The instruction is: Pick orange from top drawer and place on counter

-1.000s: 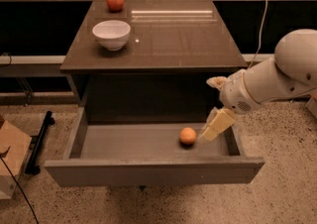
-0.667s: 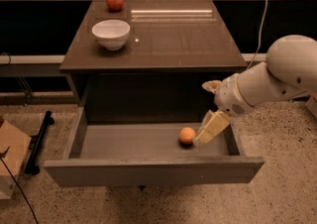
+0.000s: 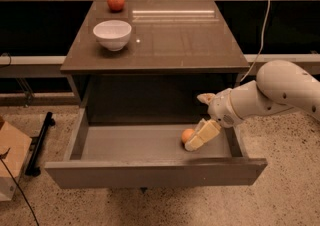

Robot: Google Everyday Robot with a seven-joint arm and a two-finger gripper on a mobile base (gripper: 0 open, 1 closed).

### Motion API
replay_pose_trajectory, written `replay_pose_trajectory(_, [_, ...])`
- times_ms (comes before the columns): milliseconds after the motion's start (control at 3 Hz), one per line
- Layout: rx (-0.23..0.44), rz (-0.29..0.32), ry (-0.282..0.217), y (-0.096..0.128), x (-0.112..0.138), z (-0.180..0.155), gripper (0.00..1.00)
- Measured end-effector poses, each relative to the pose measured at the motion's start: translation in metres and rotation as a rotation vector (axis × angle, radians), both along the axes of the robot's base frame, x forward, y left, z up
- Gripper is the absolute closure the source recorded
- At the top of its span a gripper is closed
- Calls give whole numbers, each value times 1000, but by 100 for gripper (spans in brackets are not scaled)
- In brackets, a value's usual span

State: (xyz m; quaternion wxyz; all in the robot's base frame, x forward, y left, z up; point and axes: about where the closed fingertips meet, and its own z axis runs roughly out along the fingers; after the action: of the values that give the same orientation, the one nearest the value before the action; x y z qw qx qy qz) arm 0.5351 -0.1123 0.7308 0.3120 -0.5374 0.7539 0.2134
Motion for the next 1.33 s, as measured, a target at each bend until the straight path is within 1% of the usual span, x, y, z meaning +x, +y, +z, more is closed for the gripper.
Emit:
replay_pose_trajectory(333, [63, -28, 32, 5, 19, -31, 0])
replay_pose_trajectory(667, [91, -57, 83, 7, 30, -64, 0])
replay_pose_trajectory(1000, [79, -75, 127, 5, 33, -87, 0])
replay_pose_trajectory(1333, [59, -119, 174, -3, 31, -109, 3])
